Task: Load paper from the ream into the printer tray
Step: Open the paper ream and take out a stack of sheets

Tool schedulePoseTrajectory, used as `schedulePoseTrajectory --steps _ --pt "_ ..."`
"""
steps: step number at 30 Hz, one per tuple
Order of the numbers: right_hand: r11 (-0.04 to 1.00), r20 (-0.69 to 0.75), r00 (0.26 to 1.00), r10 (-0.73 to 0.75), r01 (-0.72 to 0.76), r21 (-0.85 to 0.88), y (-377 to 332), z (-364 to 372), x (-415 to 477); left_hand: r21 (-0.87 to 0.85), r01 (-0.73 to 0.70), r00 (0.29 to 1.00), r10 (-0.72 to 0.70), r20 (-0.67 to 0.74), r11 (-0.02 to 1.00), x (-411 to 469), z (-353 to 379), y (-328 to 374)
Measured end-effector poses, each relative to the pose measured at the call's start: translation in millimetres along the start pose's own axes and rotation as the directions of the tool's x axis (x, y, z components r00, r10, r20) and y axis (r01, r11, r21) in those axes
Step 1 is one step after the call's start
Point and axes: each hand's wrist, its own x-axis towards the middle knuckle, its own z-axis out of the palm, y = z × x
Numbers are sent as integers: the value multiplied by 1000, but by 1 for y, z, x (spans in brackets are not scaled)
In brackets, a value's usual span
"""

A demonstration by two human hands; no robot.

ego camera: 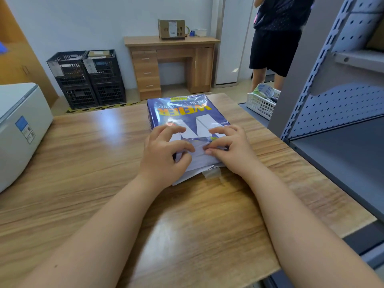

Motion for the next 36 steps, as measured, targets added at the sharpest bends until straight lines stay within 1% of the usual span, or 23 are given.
schedulePoseTrajectory --steps 3,11,18,20,23,26,30,36 --pt "998 47 997 65 -65 2 -4 -4 3 4 26 1000 -26 15 1000 1 1 -3" --pt "988 99 984 151 -155 25 -8 -7 5 1 62 997 -62 33 998 0 0 -1" --pt "989 19 991 135 -136 65 -9 -2 5 19 30 999 -31 23 999 -1 2 -4" --pt "994 0 995 97 -97 56 -7 0 4 30 30 999 -30 26 999 -1 3 -6" --pt "993 -51 993 -110 108 -52 0 2 -1 53 21 999 -22 27 998 0 3 -7" --pt "964 -77 970 -229 216 -153 -1 3 -2 56 16 1000 -18 25 998 -1 3 -8" --pt "942 -67 954 -292 275 -194 -4 2 -2 57 14 1000 -15 18 998 -2 2 -6" --pt "948 -74 958 -278 261 -181 -2 -5 -9 127 -30 997 21 71 991 -9 -6 -4"
